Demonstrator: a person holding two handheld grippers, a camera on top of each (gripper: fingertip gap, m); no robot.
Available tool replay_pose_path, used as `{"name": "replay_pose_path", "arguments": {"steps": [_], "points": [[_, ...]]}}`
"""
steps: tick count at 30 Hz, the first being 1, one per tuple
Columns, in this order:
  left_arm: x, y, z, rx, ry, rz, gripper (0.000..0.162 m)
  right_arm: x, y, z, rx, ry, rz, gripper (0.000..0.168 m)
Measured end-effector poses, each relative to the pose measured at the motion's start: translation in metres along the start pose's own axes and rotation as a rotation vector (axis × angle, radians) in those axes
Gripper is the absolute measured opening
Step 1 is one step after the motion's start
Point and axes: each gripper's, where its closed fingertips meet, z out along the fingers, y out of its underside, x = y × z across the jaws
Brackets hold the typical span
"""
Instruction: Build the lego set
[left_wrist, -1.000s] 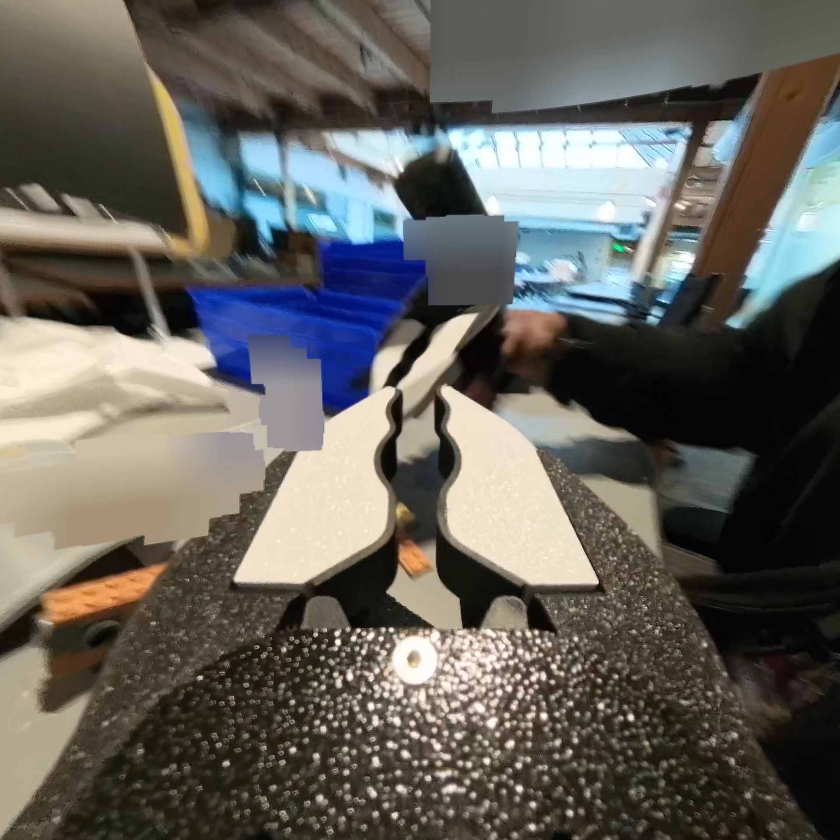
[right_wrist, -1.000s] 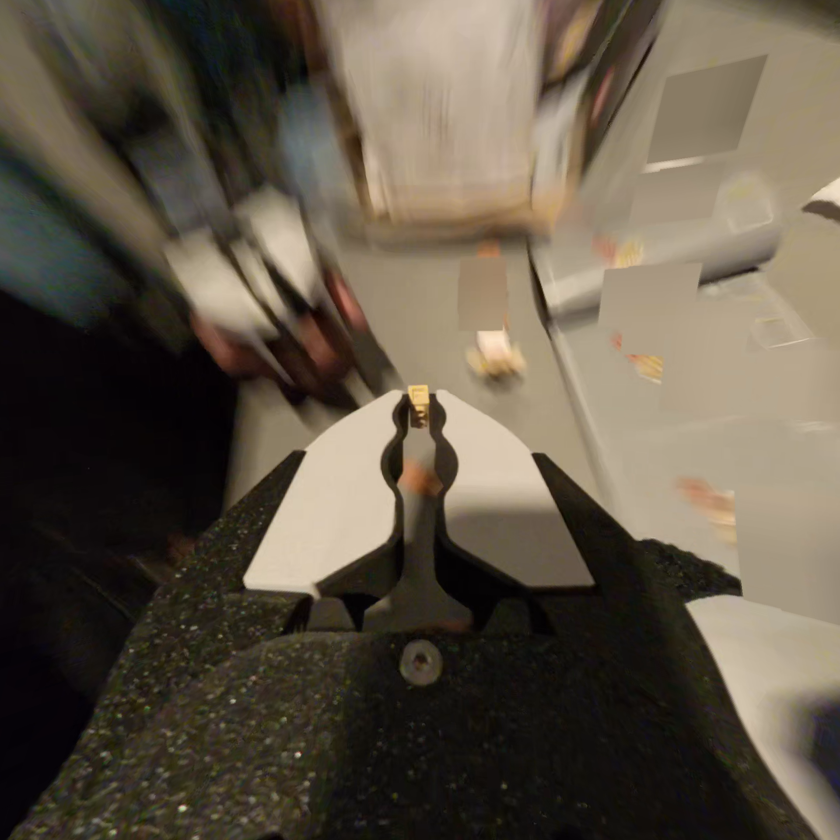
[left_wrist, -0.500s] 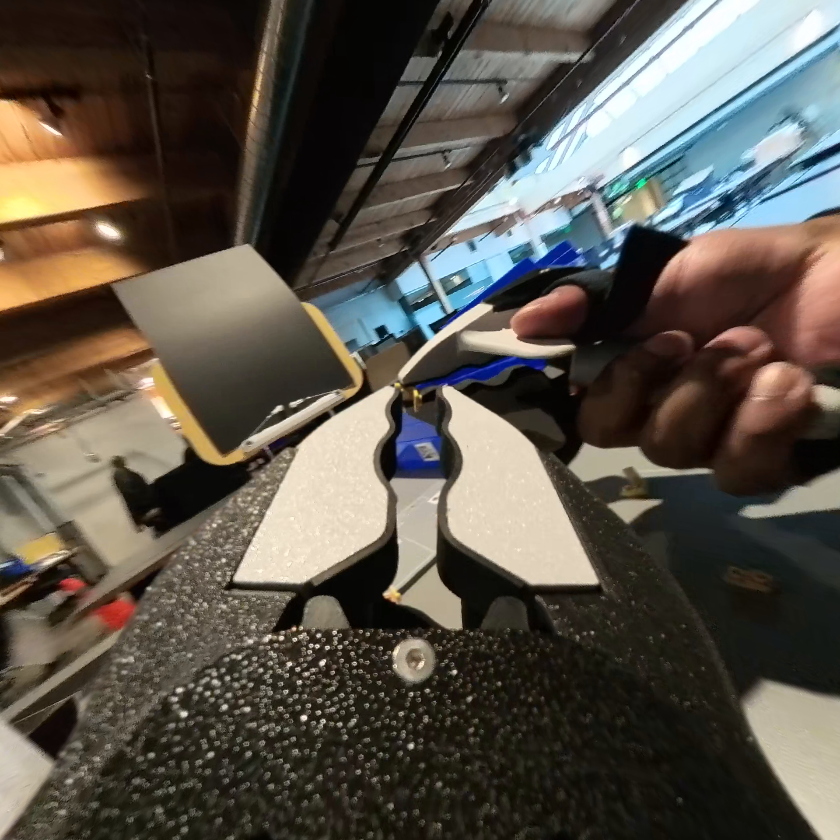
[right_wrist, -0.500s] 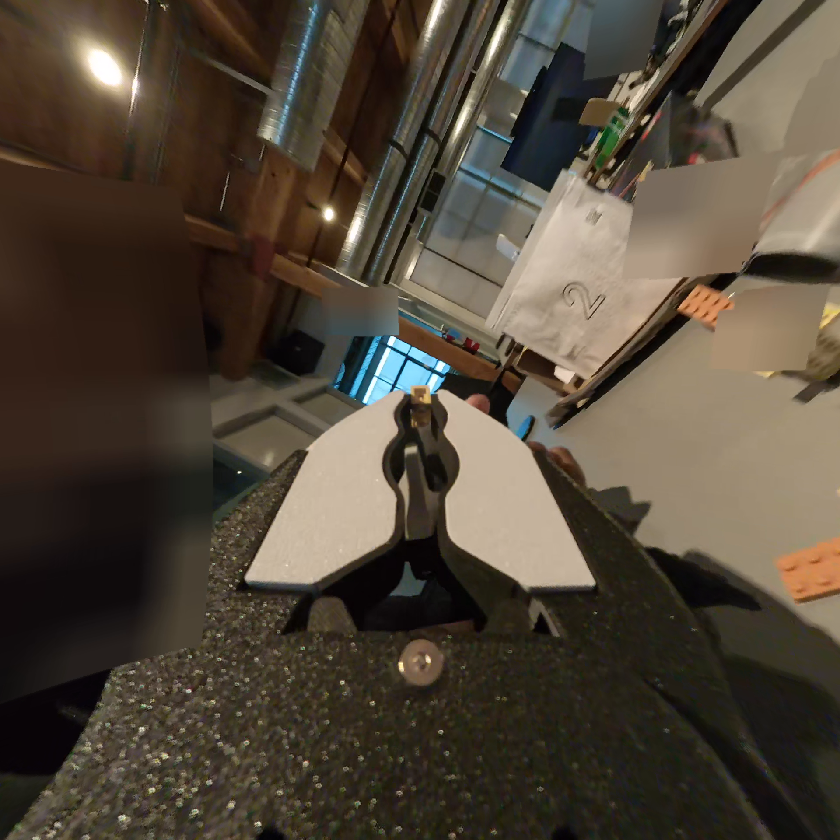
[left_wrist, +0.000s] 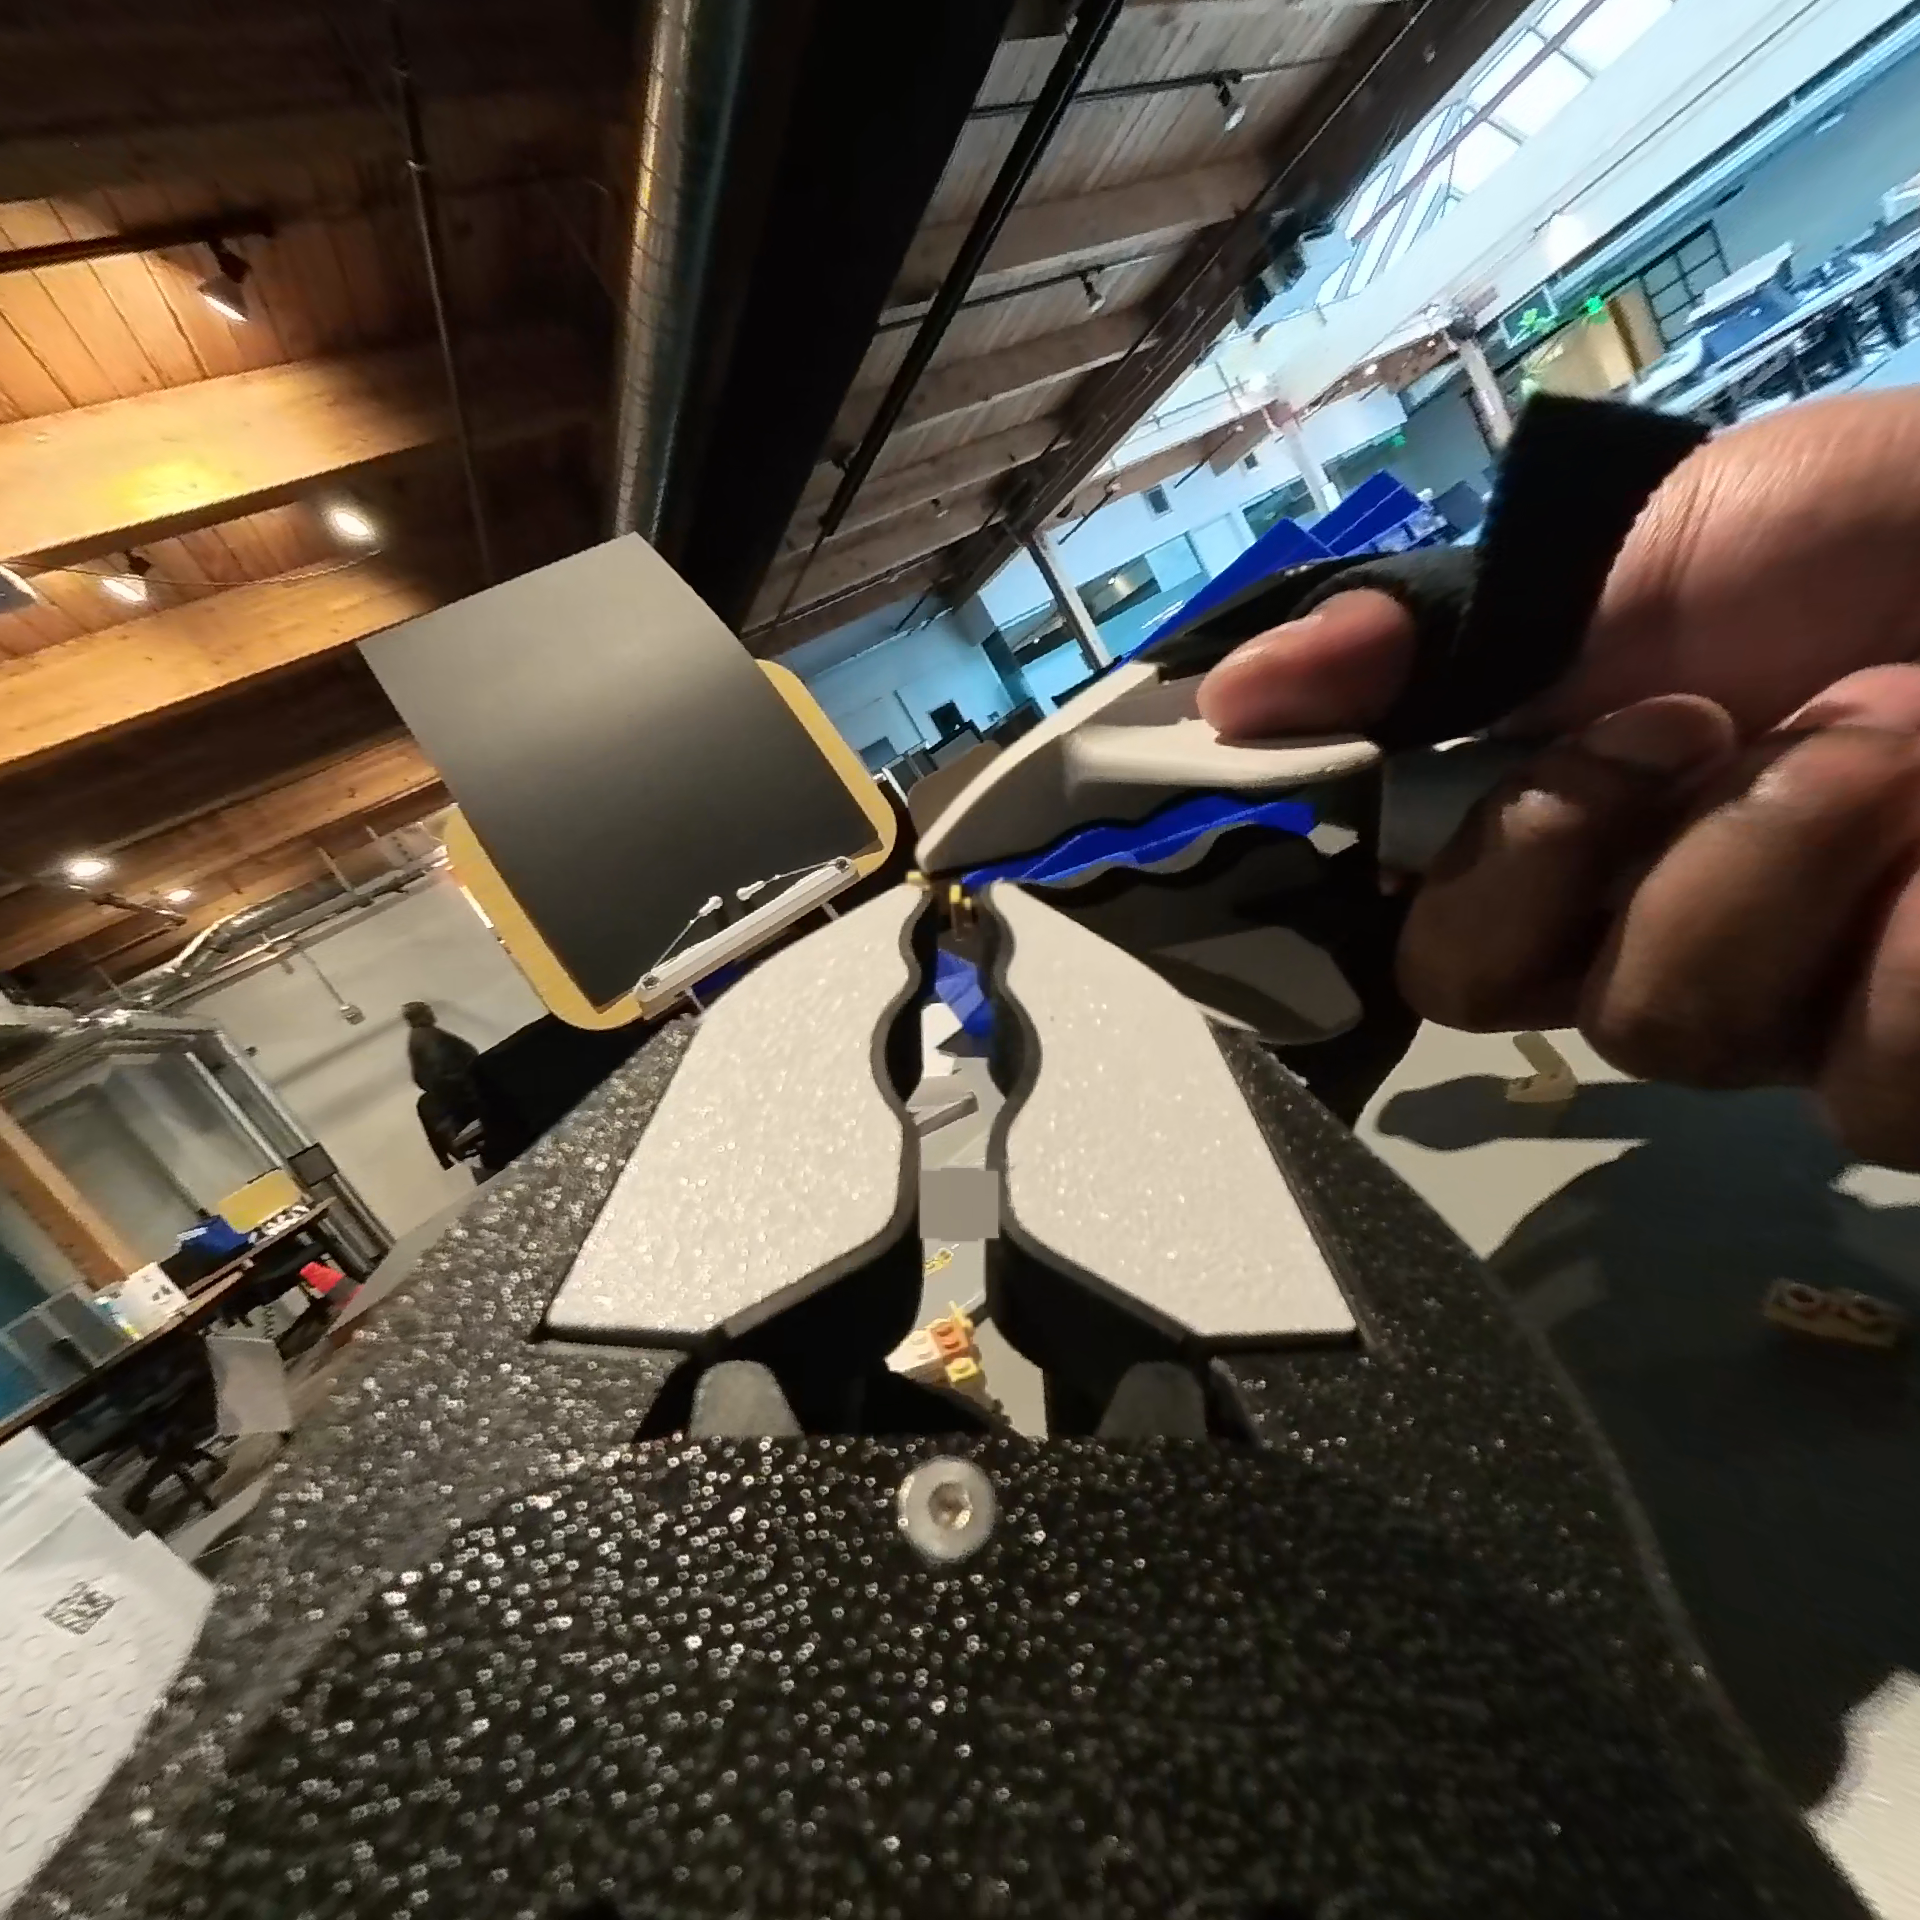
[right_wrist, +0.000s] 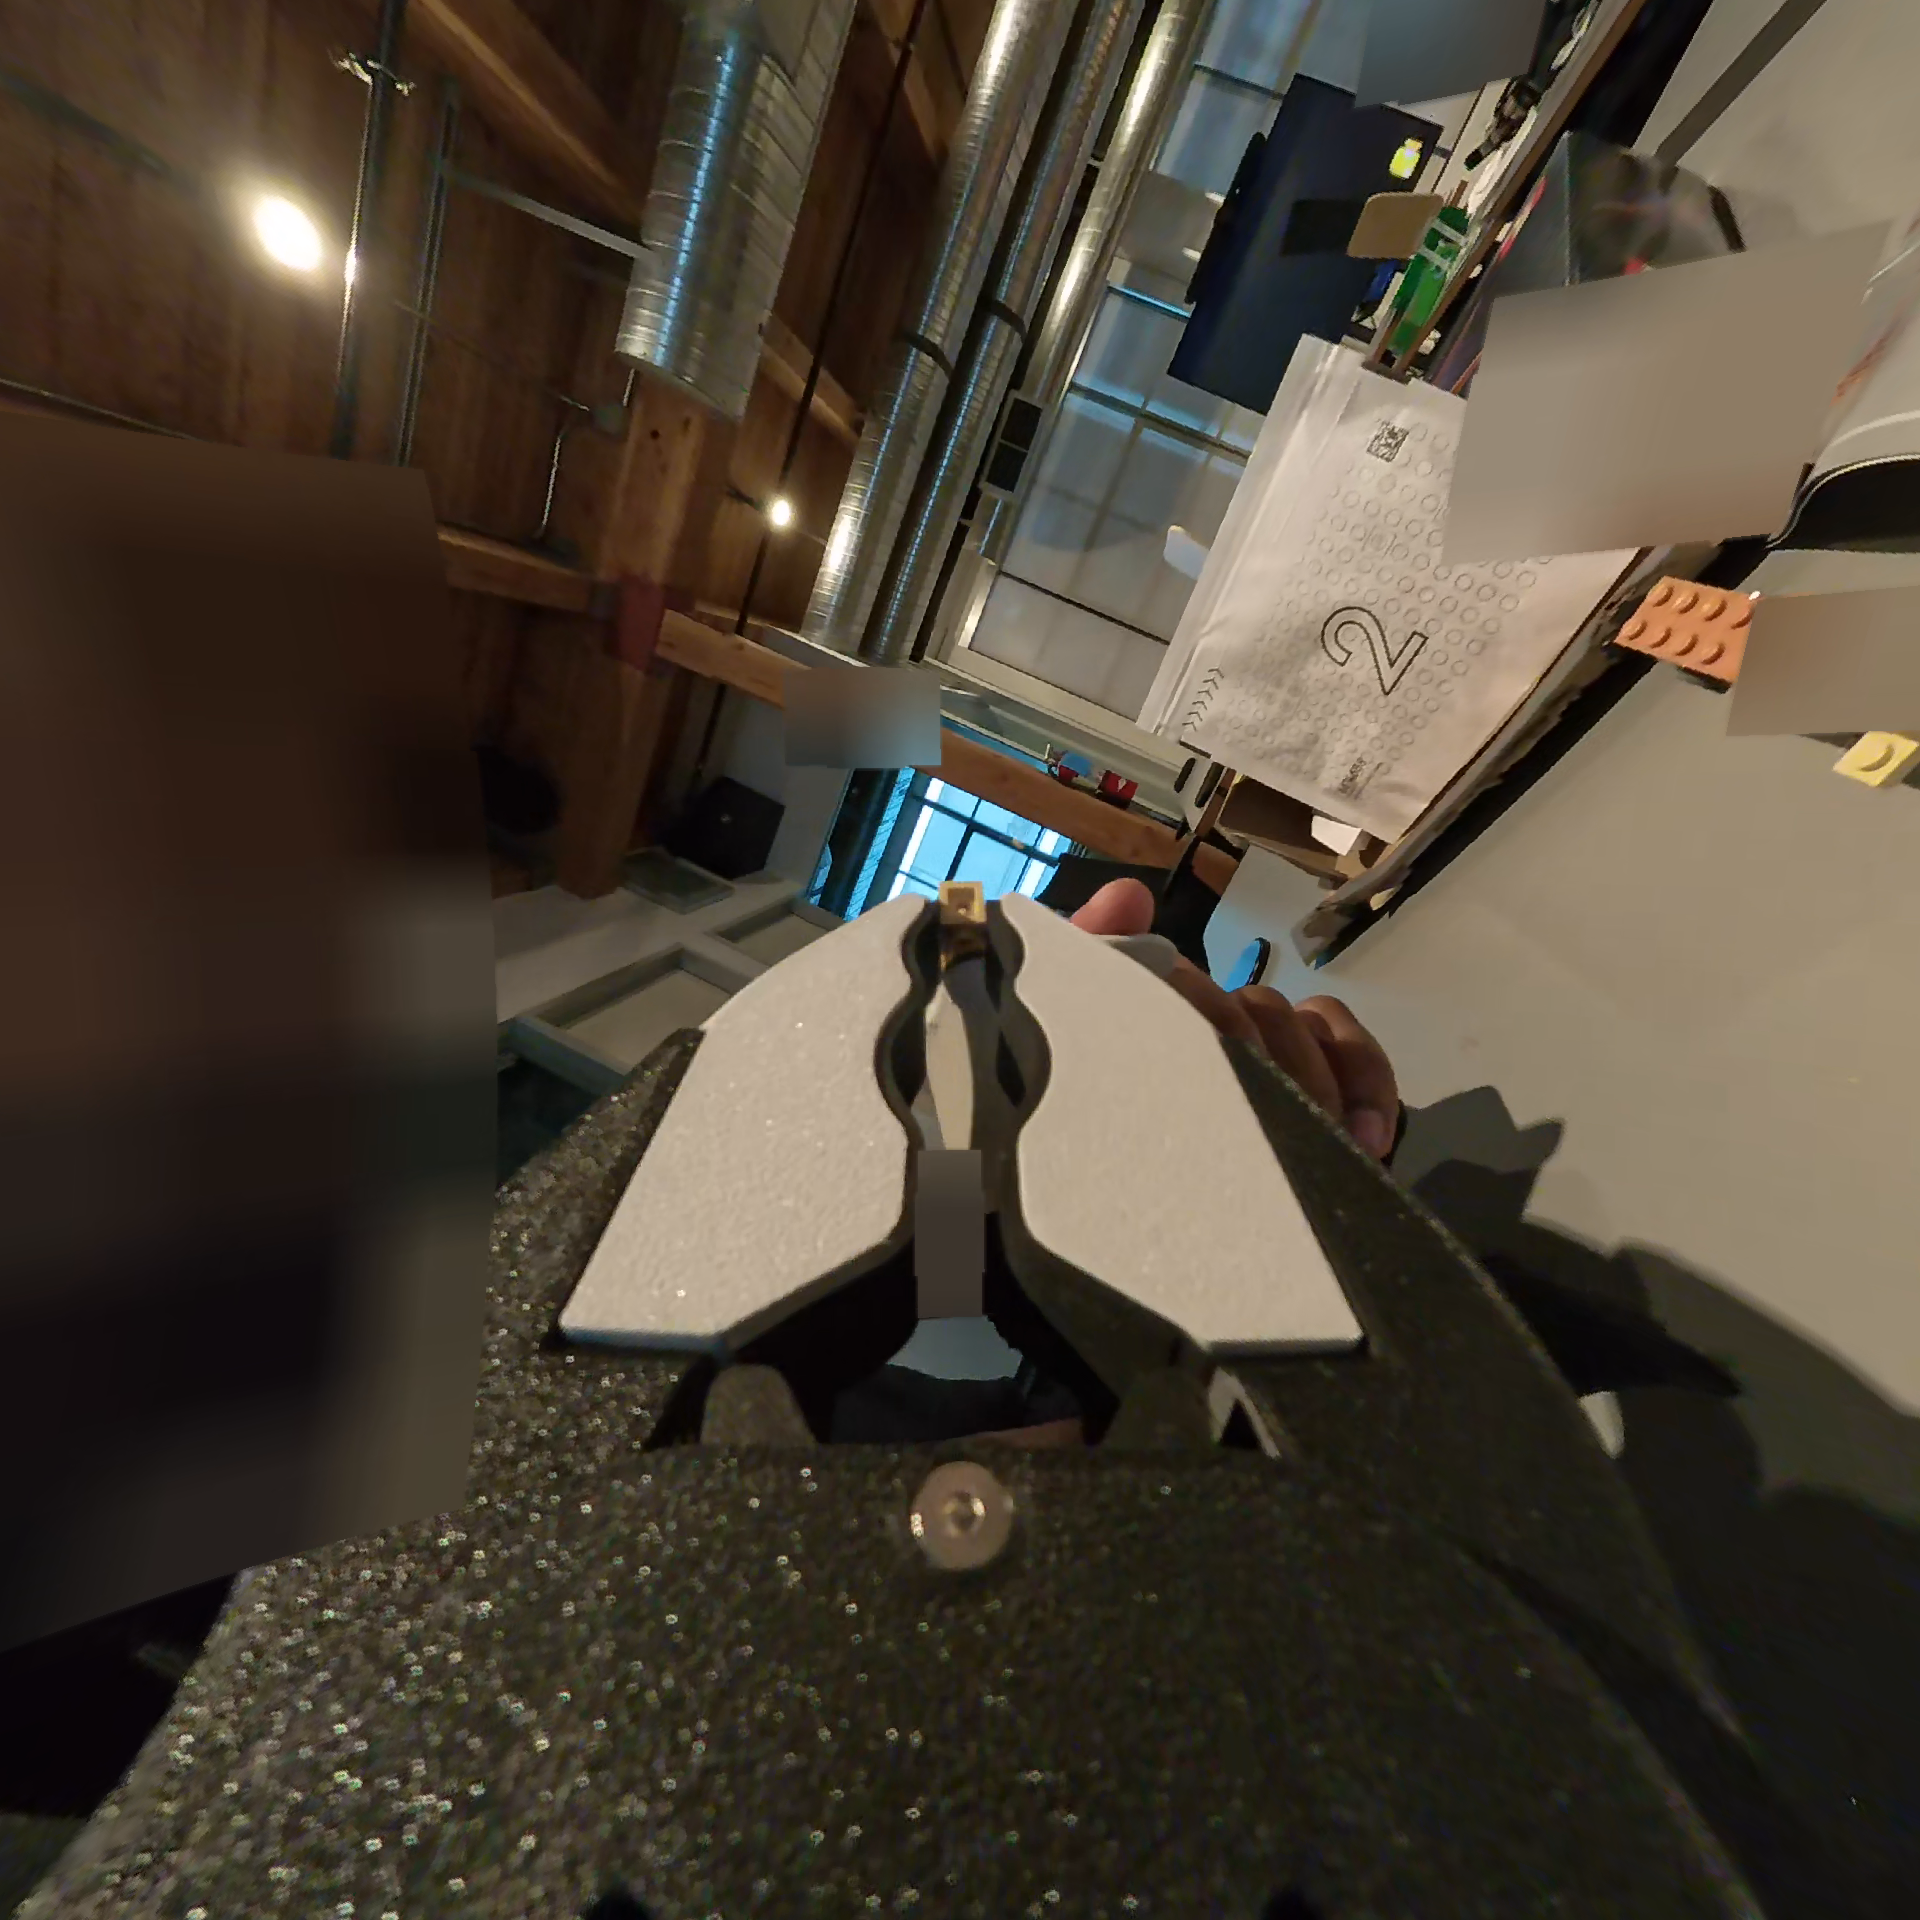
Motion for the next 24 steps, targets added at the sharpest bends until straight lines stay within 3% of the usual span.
{"name": "replay_pose_path", "arguments": {"steps": [12,16,19,24], "points": [[0.001,-0.005,-0.003,0.02,0.026,-0.019,0.003,-0.004,0.006,0.0,-0.015,0.01,-0.074,0.008],[-0.002,-0.006,-0.008,0.029,0.05,-0.066,0.003,-0.008,0.01,-0.009,-0.095,0.048,-0.205,0.044],[0.003,-0.008,-0.014,0.024,0.141,-0.101,0.003,-0.004,0.013,-0.037,-0.204,0.174,-0.449,0.046],[0.023,-0.01,-0.028,0.002,0.417,-0.191,0.003,0.026,0.033,-0.11,-0.578,0.593,-1.029,0.048]]}}
